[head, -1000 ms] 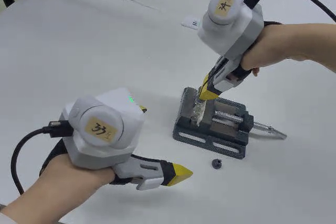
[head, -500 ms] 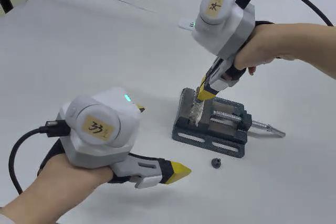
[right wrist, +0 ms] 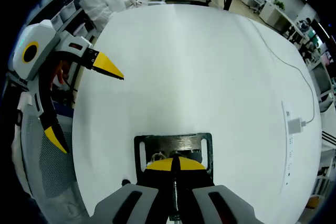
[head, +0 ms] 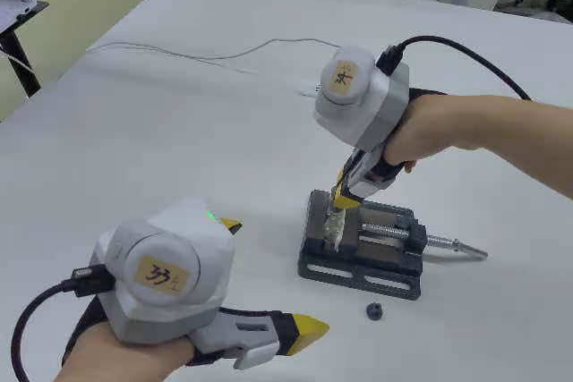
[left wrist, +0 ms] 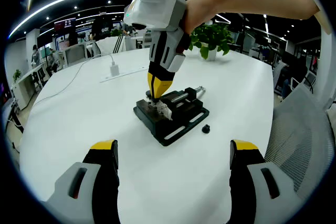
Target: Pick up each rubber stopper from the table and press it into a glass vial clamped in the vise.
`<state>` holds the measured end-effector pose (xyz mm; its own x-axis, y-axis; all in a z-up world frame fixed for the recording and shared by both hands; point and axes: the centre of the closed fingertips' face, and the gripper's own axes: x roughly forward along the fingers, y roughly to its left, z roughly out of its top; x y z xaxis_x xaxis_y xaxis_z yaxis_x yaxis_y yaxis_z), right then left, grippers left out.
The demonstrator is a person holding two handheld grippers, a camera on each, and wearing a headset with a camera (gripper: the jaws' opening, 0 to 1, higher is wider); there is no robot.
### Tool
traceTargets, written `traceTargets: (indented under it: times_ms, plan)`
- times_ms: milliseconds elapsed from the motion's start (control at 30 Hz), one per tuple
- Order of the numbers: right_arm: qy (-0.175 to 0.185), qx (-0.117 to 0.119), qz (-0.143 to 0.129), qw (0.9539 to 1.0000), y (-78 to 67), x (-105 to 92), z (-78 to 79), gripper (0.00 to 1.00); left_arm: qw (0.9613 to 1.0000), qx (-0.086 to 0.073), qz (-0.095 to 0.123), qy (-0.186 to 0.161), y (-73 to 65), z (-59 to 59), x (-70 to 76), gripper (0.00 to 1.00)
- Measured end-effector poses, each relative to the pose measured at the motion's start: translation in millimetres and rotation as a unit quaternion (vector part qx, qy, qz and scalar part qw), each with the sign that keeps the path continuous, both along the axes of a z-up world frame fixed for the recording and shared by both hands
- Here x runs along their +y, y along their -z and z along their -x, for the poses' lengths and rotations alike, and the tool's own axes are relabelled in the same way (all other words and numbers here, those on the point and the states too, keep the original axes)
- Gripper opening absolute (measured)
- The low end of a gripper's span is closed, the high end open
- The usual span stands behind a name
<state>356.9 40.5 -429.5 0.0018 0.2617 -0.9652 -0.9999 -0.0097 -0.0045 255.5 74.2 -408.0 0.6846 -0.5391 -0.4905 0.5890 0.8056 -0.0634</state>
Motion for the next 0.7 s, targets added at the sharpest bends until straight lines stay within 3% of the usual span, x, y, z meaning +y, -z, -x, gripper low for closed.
traceTargets:
  times_ms: [133, 333, 400, 500, 633, 700]
  plan:
    - [-0.015, 0.009, -0.027, 0.9995, 0.2, 2.8, -4.7, 0.00, 1.0000, -0.007, 0.001, 0.002, -4.8, -1.3, -3.3, 0.86]
    - [0.009, 0.032, -0.048, 0.9983, 2.9, 4.6, -7.9, 0.00, 0.9999, -0.010, -0.001, -0.002, -8.7, 2.5, -2.7, 0.86]
    - [0.007, 0.029, -0.049, 0.9984, 2.9, 5.1, -5.6, 0.00, 0.9999, -0.010, 0.001, -0.005, -9.4, 2.9, -1.7, 0.86]
    - [-0.027, 0.013, -0.059, 0.9978, 2.2, 4.2, -3.4, 0.00, 0.9999, -0.014, -0.004, -0.005, -11.4, 3.3, -1.6, 0.86]
    - [-0.001, 0.021, -0.076, 0.9969, 1.8, 3.3, -4.6, 0.00, 0.9997, -0.022, -0.004, -0.005, -19.4, 4.2, -4.3, 0.85]
    - [-0.008, 0.015, -0.080, 0.9967, 1.5, 3.1, -2.6, 0.00, 0.9996, -0.026, -0.005, -0.003, -22.6, 5.2, -5.7, 0.85]
